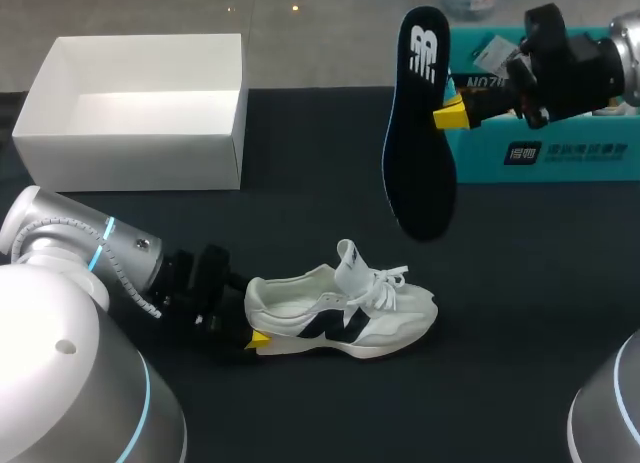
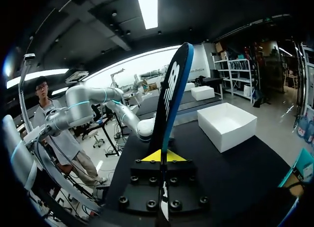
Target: Take the shoe out of the shoebox, open the shoe tongue, remove and reinsert the insole, then place the shoe into the shoebox
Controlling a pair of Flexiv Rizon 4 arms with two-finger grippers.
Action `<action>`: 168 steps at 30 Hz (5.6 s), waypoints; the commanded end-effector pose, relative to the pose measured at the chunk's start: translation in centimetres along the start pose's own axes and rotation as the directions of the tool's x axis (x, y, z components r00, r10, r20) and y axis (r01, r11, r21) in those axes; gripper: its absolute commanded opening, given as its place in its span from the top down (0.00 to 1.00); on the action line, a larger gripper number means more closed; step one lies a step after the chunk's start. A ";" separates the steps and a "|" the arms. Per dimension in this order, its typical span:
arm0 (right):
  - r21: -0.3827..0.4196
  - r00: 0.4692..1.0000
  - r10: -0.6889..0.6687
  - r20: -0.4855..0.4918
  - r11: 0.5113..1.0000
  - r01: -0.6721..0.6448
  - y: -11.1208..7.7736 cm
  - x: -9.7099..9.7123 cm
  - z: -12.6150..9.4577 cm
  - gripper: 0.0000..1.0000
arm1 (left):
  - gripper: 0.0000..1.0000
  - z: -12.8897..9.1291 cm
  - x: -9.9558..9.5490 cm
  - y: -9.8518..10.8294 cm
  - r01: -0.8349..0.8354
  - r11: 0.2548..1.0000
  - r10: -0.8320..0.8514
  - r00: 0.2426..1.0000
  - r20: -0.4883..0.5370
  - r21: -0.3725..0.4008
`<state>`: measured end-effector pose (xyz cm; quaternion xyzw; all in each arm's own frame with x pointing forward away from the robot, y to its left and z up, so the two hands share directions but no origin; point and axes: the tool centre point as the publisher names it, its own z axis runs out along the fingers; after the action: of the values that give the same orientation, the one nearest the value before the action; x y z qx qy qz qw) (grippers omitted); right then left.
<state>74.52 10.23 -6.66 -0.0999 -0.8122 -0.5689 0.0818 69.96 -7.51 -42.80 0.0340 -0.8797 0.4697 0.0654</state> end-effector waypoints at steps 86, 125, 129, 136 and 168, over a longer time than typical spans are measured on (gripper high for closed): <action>0.028 0.992 0.098 0.074 0.995 -0.100 0.2 5.4 1.5 1.00 | 0.00 -1.1 0.0 0.9 -0.003 0.999 0.003 1.000 0.011 -0.037; 0.028 0.992 0.098 0.074 0.995 -0.100 0.2 5.4 1.5 1.00 | 0.00 -1.2 -0.4 -1.2 -0.047 0.935 0.048 0.999 -0.008 -0.351; 0.028 0.992 0.098 0.074 0.995 -0.100 0.2 5.4 1.5 1.00 | 0.00 -1.2 -0.3 -1.5 -0.049 0.917 0.053 0.999 -0.002 -0.395; 0.028 0.992 0.098 0.074 0.995 -0.100 0.2 5.4 1.5 1.00 | 0.00 -1.2 -0.3 -1.5 -0.049 0.917 0.053 0.999 -0.002 -0.395; 0.028 0.992 0.098 0.074 0.995 -0.100 0.2 5.4 1.5 1.00 | 0.00 -3.6 -0.1 -3.0 -0.030 0.789 0.042 0.999 0.005 -0.614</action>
<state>69.21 11.87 -5.54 -0.1585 -0.8170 -0.5484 0.0819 70.53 -5.92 -39.21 0.0010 -0.9795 0.1947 0.0514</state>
